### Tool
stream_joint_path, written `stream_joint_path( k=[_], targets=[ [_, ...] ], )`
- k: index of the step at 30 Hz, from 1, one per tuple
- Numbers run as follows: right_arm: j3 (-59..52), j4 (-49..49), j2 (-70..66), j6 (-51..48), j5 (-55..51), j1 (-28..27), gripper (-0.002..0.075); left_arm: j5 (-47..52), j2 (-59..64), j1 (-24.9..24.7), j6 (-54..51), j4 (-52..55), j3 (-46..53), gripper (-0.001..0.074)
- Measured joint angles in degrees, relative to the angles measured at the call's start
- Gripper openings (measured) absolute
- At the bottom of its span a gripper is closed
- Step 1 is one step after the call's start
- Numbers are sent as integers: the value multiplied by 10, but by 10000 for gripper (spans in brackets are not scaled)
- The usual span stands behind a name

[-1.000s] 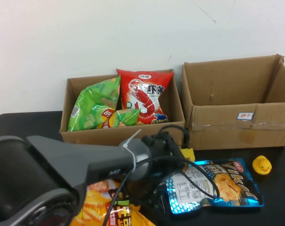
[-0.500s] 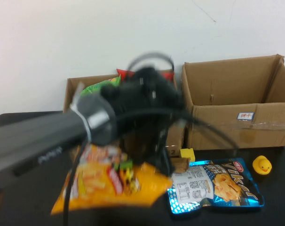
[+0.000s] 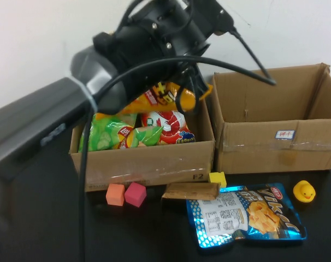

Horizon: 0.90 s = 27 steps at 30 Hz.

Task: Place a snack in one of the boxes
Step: Place the potato chip in the potato chip box

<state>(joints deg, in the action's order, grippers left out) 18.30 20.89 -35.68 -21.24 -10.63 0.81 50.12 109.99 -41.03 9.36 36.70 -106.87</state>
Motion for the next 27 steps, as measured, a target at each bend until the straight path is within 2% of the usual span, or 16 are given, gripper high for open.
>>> stream_joint_path(
  k=[5,12,14,16,18,21,27],
  targets=[
    [0,0,0,0,-6,0,-1,-91,66,36,1,25,-1,11],
    [0,0,0,0,-24,0,-1,-133,157,60,4,54,-1,19],
    [0,0,0,0,-30,0,-1,-134,170,61,15,51,-1,71],
    [0,0,0,0,-30,0,-1,-134,174,61,30,37,-1,183],
    [0,0,0,0,-31,0,-1,-120,174,61,41,18,-3,327],
    [0,0,0,0,-31,0,-1,-80,174,61,46,-3,-18,463],
    [0,0,0,0,-22,0,-1,32,173,60,41,-18,-105,522]
  ],
)
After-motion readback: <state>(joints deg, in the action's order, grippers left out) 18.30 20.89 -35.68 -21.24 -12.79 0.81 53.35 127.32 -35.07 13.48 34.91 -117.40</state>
